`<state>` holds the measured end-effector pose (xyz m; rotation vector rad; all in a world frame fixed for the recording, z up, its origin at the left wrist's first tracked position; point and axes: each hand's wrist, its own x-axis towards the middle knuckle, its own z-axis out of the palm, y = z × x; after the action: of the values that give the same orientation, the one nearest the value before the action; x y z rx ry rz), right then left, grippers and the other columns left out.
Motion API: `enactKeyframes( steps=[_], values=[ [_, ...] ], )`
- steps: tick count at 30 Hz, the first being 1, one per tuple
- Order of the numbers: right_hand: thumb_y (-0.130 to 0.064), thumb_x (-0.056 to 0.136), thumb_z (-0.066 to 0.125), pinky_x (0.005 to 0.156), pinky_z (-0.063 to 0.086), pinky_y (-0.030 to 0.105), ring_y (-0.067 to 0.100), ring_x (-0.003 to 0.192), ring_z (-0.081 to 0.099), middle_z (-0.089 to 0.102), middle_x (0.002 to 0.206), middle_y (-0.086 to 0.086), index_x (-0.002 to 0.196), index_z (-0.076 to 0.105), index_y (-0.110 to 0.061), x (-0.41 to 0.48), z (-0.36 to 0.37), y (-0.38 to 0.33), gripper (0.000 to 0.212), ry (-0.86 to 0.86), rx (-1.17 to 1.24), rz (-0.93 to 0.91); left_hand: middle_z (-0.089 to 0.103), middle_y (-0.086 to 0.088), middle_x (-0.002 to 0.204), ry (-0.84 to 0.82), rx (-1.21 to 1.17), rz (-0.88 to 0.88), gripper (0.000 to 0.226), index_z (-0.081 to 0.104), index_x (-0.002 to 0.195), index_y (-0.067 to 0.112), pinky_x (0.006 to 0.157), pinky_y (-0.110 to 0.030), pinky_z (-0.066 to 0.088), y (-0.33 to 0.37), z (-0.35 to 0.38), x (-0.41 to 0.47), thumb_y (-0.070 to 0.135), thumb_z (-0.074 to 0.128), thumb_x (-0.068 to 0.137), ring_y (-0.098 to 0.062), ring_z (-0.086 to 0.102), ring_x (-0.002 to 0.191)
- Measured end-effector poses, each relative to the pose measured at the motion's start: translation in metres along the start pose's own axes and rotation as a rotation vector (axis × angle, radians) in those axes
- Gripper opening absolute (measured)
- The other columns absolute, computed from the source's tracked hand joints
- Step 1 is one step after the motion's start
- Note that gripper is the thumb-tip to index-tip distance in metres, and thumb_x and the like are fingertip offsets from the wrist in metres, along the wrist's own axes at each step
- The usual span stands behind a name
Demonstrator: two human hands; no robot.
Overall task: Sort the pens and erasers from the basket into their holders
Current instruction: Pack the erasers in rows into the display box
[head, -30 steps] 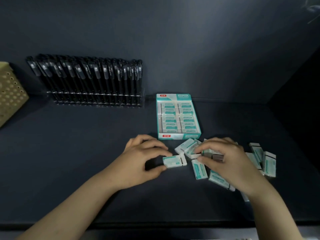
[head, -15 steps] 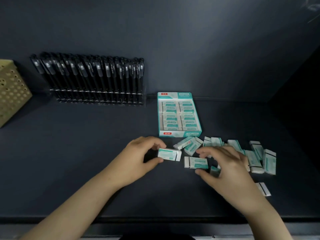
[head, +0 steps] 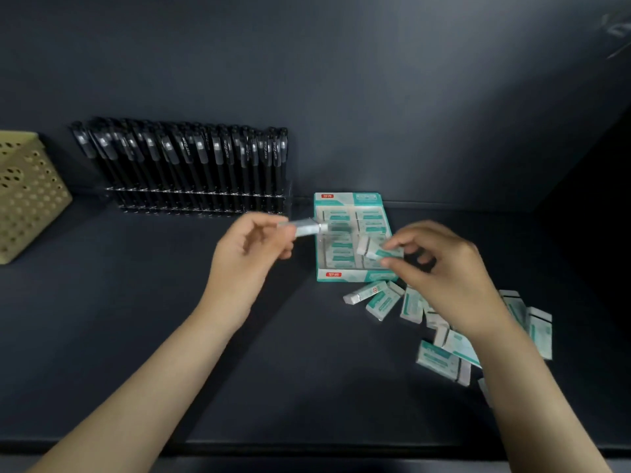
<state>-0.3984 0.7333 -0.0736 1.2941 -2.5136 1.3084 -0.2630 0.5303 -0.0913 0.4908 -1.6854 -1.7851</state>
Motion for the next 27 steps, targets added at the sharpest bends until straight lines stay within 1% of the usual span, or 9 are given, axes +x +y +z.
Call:
enactKeyframes(
  steps=[5,9,11,13,15,18,21,24,27],
  values=[
    [-0.017,0.076,0.081,0.068,0.038,0.005,-0.007,0.076,0.053,0.055,0.082,-0.02,0.085,0.073,-0.021,0.045,0.019,0.0,0.014,-0.149,-0.059,0.05,0.067,-0.004,0.082,0.138,-0.166,-0.111,0.016,0.059,0.08,0.015,0.072,-0.025,0.052,-0.003,0.018,0.028,0.028,0.065,0.088,-0.013,0.064,0.078],
    [-0.017,0.078,0.079,0.073,0.043,0.013,0.001,0.081,0.055,0.058,0.09,-0.014,0.087,0.073,-0.022,0.06,0.038,0.007,0.012,-0.237,-0.126,0.048,0.067,-0.006,0.075,0.14,-0.192,-0.219,0.023,0.054,0.073,0.013,0.07,-0.026,0.054,-0.011,0.022,0.031,0.025,0.061,0.091,-0.013,0.063,0.069],
    [-0.014,0.077,0.08,0.077,0.046,0.014,0.005,0.083,0.057,0.057,0.094,-0.011,0.086,0.073,-0.021,0.061,0.046,0.011,0.013,-0.232,-0.102,0.049,0.068,-0.008,0.077,0.1,-0.226,-0.262,0.021,0.053,0.078,0.011,0.069,-0.025,0.054,-0.012,0.019,0.033,0.023,0.058,0.094,-0.013,0.063,0.069],
    [-0.012,0.075,0.081,0.078,0.049,0.019,0.008,0.081,0.058,0.055,0.092,-0.01,0.084,0.072,-0.018,0.059,0.053,0.015,0.014,-0.195,-0.098,0.037,0.069,-0.008,0.079,0.05,-0.319,-0.343,0.017,0.057,0.092,0.007,0.069,-0.023,0.054,-0.011,0.016,0.039,0.023,0.056,0.095,-0.013,0.063,0.07],
    [-0.011,0.074,0.081,0.075,0.052,0.025,0.009,0.076,0.057,0.053,0.088,-0.01,0.082,0.07,-0.015,0.059,0.061,0.018,0.014,-0.167,-0.154,0.008,0.07,-0.007,0.082,0.014,-0.43,-0.427,0.022,0.061,0.1,0.004,0.07,-0.022,0.054,-0.009,0.015,0.044,0.024,0.057,0.092,-0.011,0.063,0.071],
    [-0.009,0.074,0.081,0.073,0.054,0.031,0.008,0.069,0.056,0.053,0.082,-0.011,0.082,0.071,-0.012,0.062,0.066,0.021,0.013,-0.133,-0.168,-0.015,0.069,-0.005,0.085,-0.025,-0.574,-0.502,0.032,0.067,0.102,0.007,0.069,-0.019,0.054,-0.008,0.012,0.048,0.029,0.063,0.08,-0.008,0.06,0.071],
    [-0.012,0.077,0.08,0.077,0.055,0.027,0.001,0.071,0.057,0.056,0.084,-0.012,0.086,0.074,-0.012,0.064,0.064,0.023,0.011,-0.152,-0.115,0.007,0.07,-0.004,0.09,-0.048,-0.634,-0.517,0.031,0.068,0.101,0.008,0.066,-0.017,0.052,-0.009,0.009,0.049,0.027,0.067,0.076,-0.005,0.057,0.069],
    [-0.019,0.082,0.075,0.081,0.054,0.027,0.007,0.081,0.062,0.064,0.09,-0.007,0.089,0.076,-0.016,0.062,0.059,0.025,0.008,-0.179,-0.094,-0.008,0.067,-0.003,0.084,-0.069,-0.595,-0.468,0.022,0.061,0.096,0.006,0.067,-0.015,0.052,-0.012,0.01,0.047,0.013,0.066,0.076,-0.005,0.058,0.07],
    [-0.018,0.085,0.073,0.082,0.05,0.023,0.009,0.088,0.062,0.068,0.094,-0.009,0.1,0.076,-0.019,0.058,0.055,0.024,0.016,-0.108,-0.024,0.001,0.068,0.001,0.078,-0.108,-0.532,-0.401,0.02,0.058,0.095,0.007,0.073,-0.016,0.053,-0.011,0.013,0.044,0.007,0.063,0.076,-0.005,0.062,0.073]
  ],
)
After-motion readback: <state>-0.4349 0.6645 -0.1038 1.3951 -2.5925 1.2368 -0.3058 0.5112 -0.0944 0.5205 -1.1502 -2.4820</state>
